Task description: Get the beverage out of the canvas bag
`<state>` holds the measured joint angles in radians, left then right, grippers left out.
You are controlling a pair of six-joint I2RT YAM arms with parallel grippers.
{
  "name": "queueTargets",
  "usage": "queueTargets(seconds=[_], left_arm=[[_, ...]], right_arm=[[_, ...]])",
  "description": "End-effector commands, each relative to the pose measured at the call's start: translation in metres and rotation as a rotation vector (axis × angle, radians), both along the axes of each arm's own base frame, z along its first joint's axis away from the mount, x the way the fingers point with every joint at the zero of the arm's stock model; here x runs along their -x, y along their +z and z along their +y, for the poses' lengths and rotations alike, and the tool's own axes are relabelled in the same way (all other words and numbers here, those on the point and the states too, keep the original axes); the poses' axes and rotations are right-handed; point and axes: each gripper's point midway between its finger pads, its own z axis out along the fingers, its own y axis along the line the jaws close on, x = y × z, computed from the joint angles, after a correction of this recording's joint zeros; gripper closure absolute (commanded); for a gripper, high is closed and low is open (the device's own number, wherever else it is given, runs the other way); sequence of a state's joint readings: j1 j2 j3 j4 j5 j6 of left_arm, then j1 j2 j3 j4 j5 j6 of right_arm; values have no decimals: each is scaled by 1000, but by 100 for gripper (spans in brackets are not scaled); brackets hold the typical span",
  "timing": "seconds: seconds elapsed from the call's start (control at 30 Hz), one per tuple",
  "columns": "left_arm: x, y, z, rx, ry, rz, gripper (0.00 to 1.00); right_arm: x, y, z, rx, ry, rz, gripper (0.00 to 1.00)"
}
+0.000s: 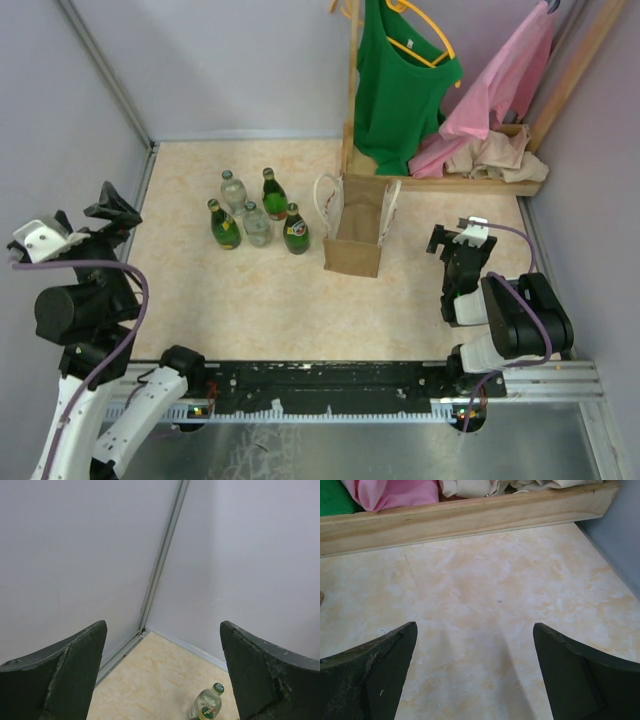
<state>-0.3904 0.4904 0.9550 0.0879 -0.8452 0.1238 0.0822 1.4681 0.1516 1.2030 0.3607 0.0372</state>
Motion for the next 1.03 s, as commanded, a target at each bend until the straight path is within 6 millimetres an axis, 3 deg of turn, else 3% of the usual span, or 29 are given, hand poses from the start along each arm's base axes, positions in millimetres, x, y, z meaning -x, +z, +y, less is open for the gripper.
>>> queueTargets(seconds=[0.0, 0.5, 1.0], left_arm=[[7, -14, -1, -23, -27, 37, 0], [46, -7, 12, 34, -52, -96, 0], [45, -18, 17, 62, -18, -84, 0]], right_arm=[[-8, 24, 0, -9, -5, -84, 1], [-8, 23, 0, -9, -6, -83, 1], [-8, 23, 0, -9, -4, -82, 1]])
